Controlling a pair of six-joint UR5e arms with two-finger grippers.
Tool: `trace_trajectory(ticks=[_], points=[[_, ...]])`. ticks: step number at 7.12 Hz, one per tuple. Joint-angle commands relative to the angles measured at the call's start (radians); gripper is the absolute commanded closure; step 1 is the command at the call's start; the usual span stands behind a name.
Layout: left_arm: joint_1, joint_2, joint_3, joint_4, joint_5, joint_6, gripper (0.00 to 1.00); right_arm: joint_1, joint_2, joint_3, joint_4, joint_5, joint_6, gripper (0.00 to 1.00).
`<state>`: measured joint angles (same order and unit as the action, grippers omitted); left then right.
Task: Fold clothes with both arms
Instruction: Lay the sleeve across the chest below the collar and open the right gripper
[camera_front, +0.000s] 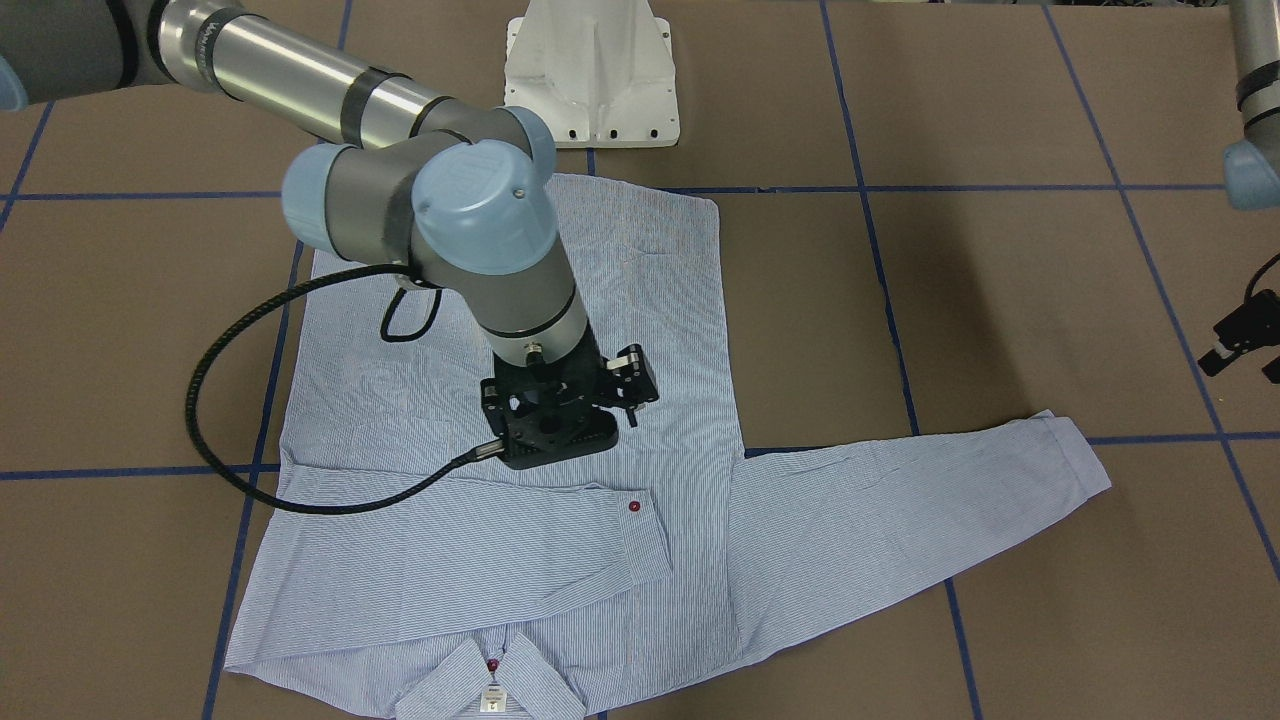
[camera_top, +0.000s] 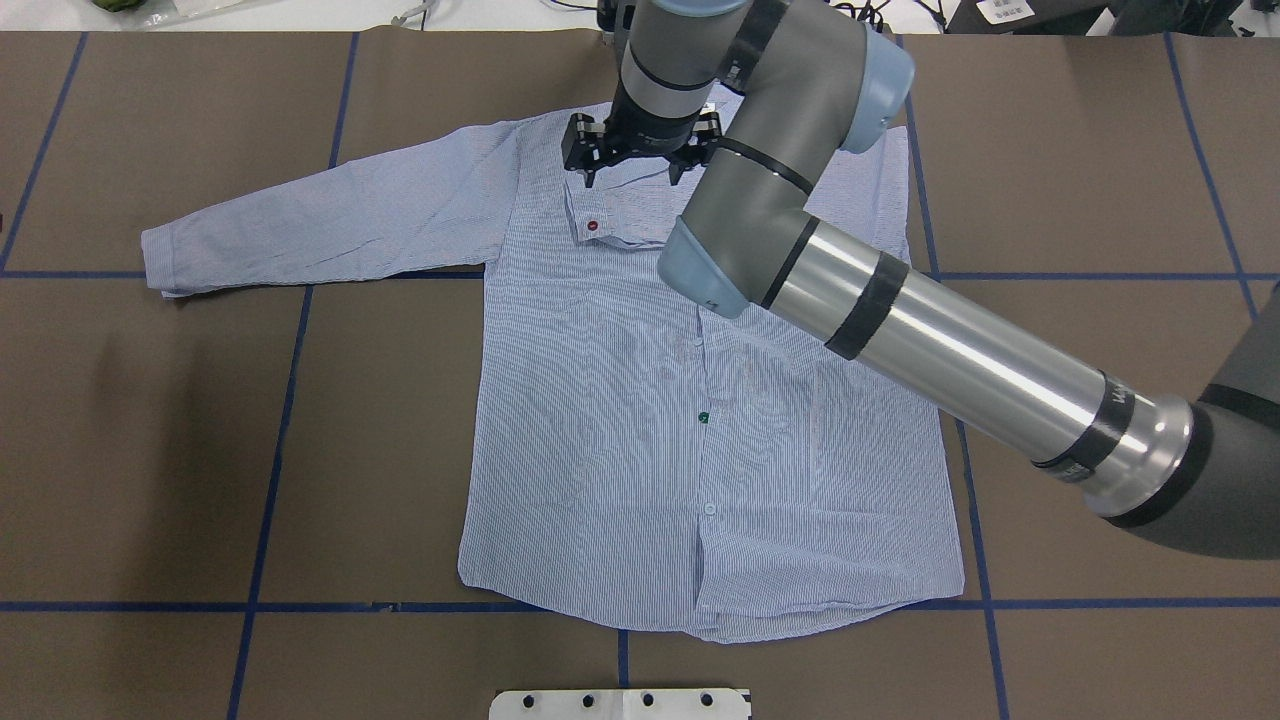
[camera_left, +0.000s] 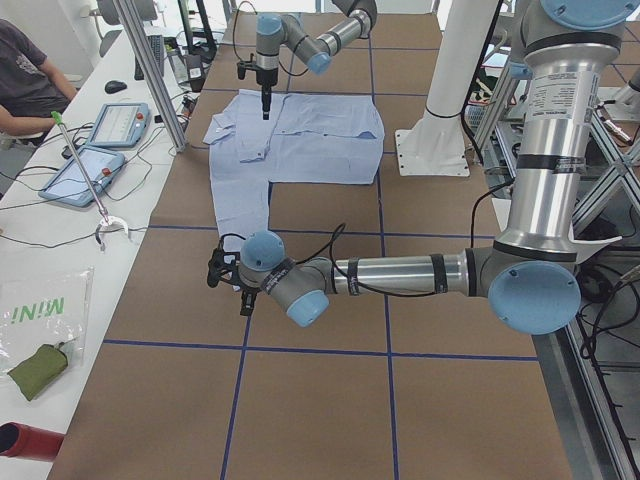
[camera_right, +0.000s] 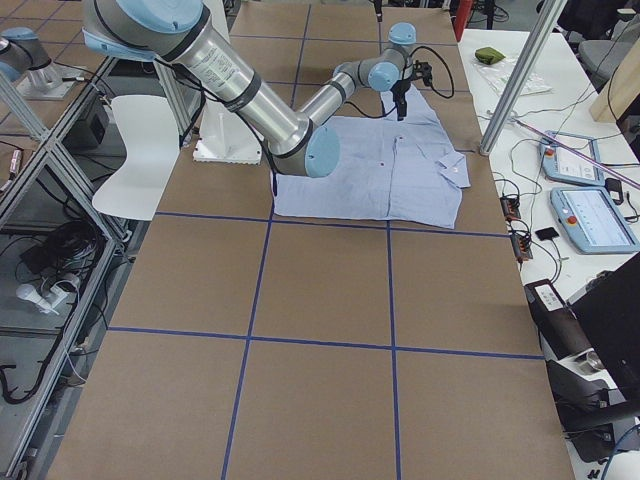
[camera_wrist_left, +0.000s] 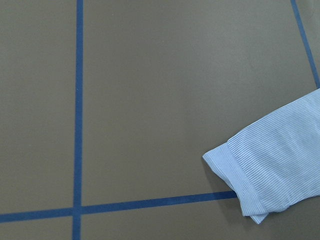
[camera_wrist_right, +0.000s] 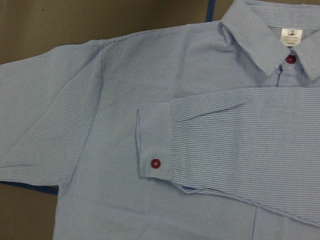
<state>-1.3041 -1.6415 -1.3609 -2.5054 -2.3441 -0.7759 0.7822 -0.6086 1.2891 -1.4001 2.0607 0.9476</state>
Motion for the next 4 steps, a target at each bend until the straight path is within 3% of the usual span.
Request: trace_trajectory(ticks=[1,4], points=[[0.112,-0.009,0.020,-0.129,0.113,-0.314,0.01,0.086,-0.164,0.138,-0.071,0.051,-0.135,0.00],[0.282,-0.063,0.049,-0.168,0.293,-0.551,0.07,0.179,-0.316,0.304,-0.181,0.106,-0.283,0.00]])
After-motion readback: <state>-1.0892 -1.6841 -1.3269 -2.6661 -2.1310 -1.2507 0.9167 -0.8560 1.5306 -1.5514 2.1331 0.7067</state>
